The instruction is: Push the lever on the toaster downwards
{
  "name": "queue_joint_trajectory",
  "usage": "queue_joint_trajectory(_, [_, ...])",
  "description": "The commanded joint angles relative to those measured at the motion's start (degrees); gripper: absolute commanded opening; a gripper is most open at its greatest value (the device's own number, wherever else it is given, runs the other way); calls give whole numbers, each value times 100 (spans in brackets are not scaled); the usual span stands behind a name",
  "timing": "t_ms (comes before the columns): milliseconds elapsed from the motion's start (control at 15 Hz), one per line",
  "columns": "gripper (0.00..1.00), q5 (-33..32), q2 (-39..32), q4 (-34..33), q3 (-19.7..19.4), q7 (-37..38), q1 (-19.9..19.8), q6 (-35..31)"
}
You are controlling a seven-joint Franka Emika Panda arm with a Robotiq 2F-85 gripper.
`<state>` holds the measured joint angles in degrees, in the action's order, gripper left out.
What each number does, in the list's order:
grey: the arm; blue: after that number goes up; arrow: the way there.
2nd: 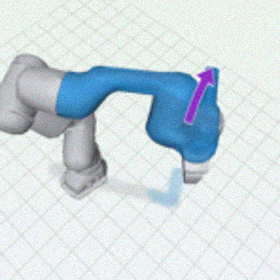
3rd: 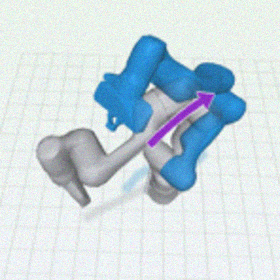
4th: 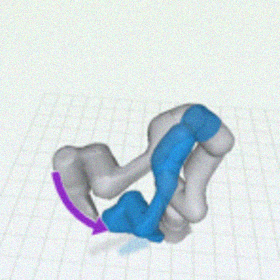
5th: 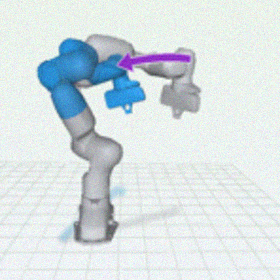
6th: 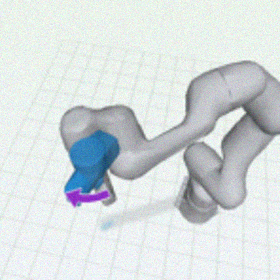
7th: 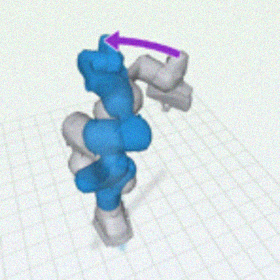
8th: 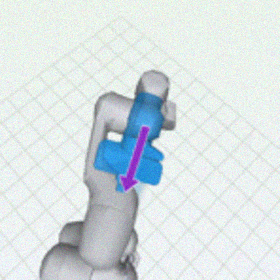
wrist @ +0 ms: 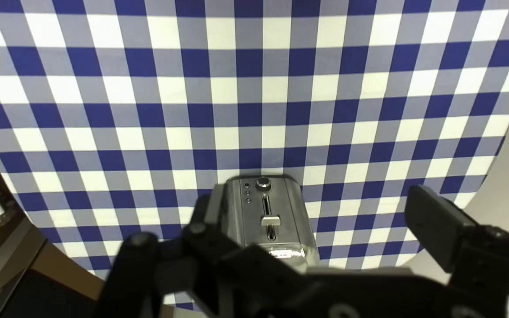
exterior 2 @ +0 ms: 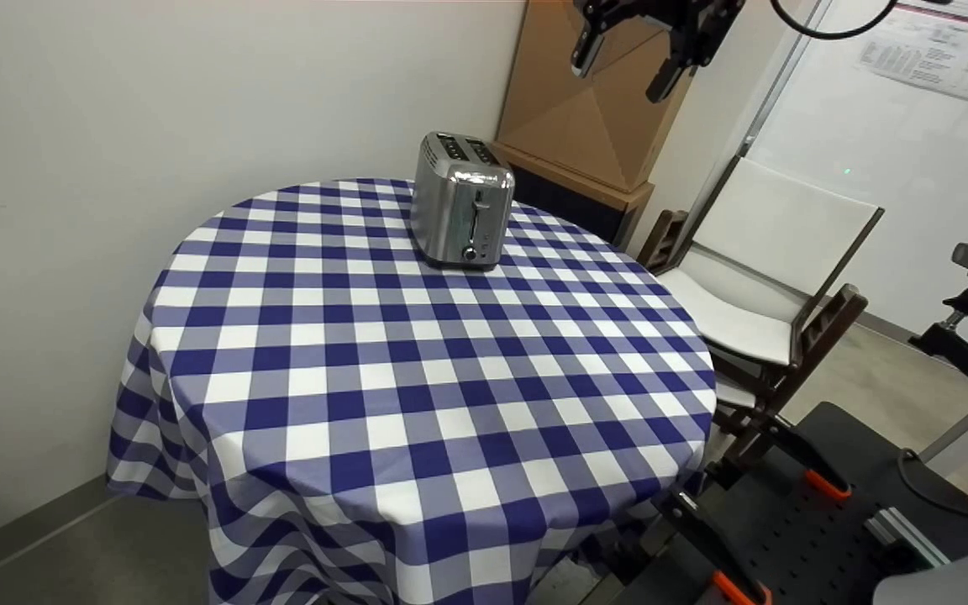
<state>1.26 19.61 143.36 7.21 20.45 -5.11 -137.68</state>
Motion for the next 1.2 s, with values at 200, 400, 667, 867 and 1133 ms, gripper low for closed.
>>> queue_joint_trajectory(200, [100,-643,-1863,-1418,-185,172,-17,-541])
queue_joint_trajectory(400, [100,-740,-2497,-2080,-419,34,67,-430])
queue_joint_trajectory(667, [93,-915,-3274,-2854,-689,47,238,-383])
queue_joint_trajectory(867, [62,-886,-3834,-3372,-854,0,382,-369])
queue_joint_trajectory(1133, [31,-817,-4452,-3886,-985,-47,577,-344])
